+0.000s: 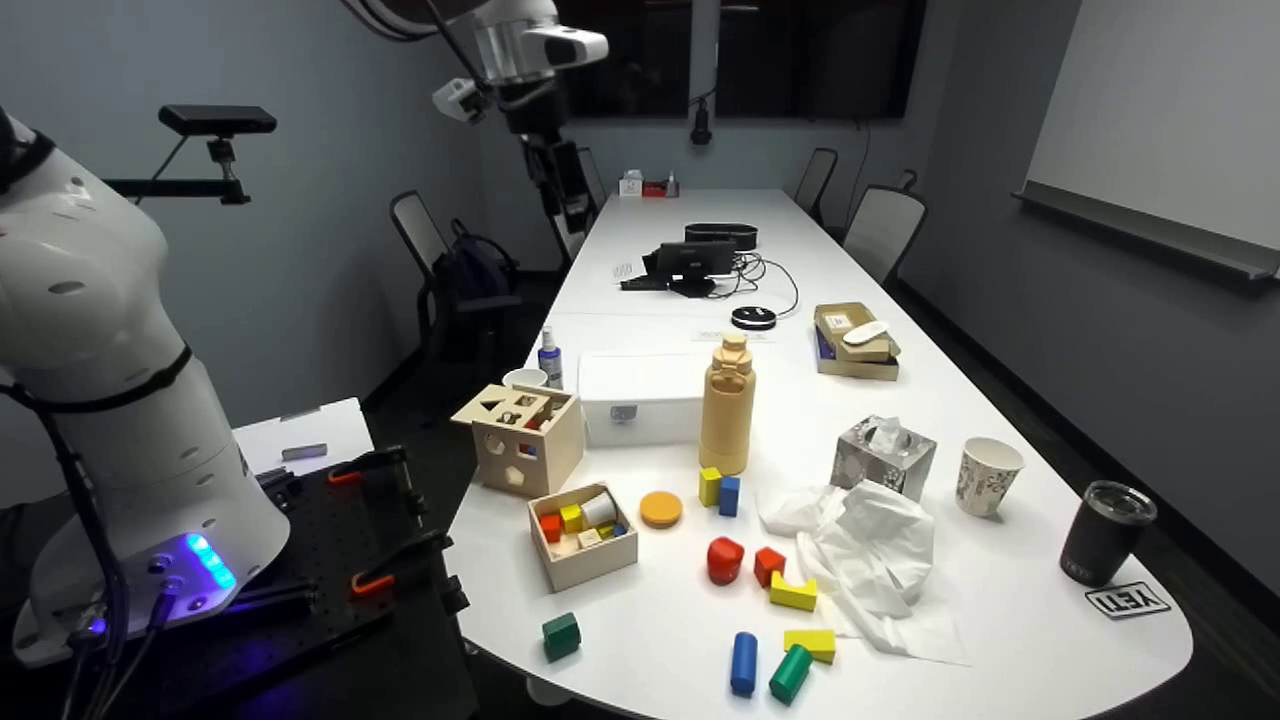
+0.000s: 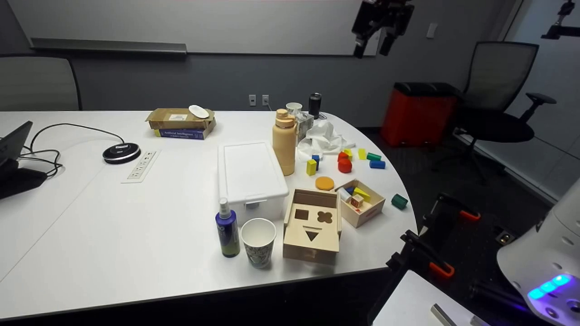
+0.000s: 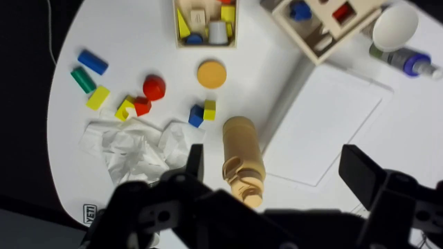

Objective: Use the napkin to wipe the shape sorter and close the lid of the shape sorter

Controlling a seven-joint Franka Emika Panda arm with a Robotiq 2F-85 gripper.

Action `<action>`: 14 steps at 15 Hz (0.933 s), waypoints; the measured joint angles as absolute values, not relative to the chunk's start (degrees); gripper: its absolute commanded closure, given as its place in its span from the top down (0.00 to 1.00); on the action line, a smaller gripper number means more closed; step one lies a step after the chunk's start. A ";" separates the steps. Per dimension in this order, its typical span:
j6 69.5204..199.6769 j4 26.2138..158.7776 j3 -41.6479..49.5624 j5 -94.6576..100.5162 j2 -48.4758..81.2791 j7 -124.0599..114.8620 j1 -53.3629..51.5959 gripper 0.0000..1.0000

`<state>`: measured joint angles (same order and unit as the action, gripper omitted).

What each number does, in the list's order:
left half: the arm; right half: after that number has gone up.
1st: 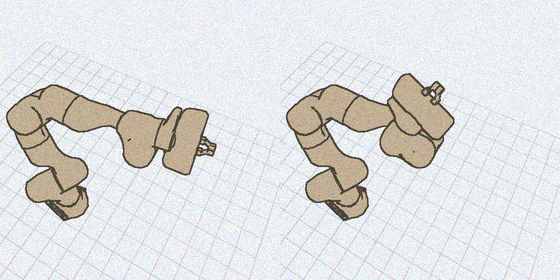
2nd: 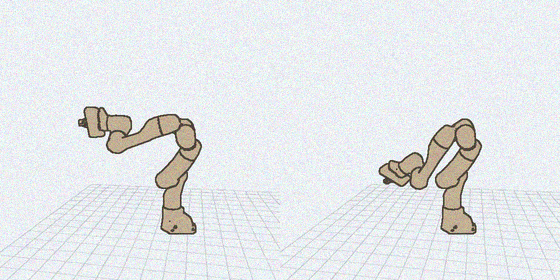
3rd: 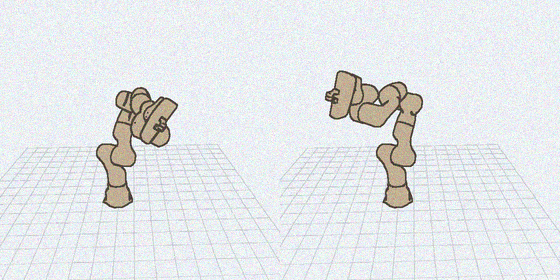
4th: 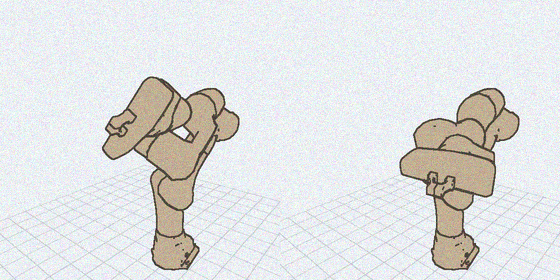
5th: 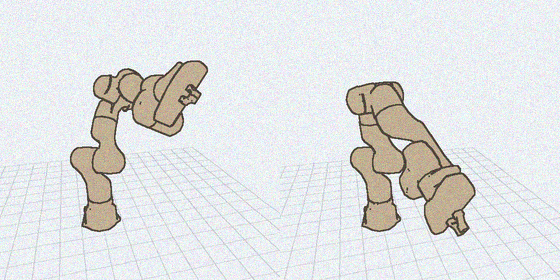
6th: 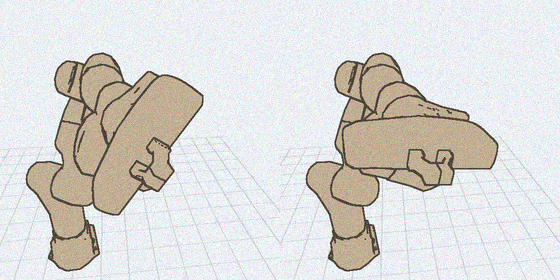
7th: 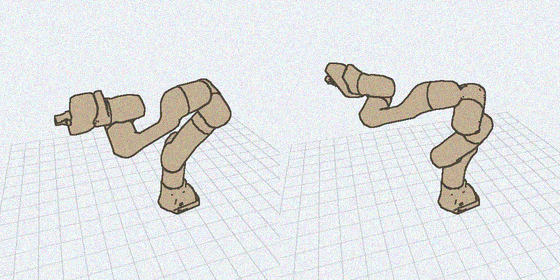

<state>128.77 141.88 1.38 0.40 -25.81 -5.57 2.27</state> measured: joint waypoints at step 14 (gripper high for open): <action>155.03 106.33 10.27 -6.75 26.11 -15.36 11.04 1.00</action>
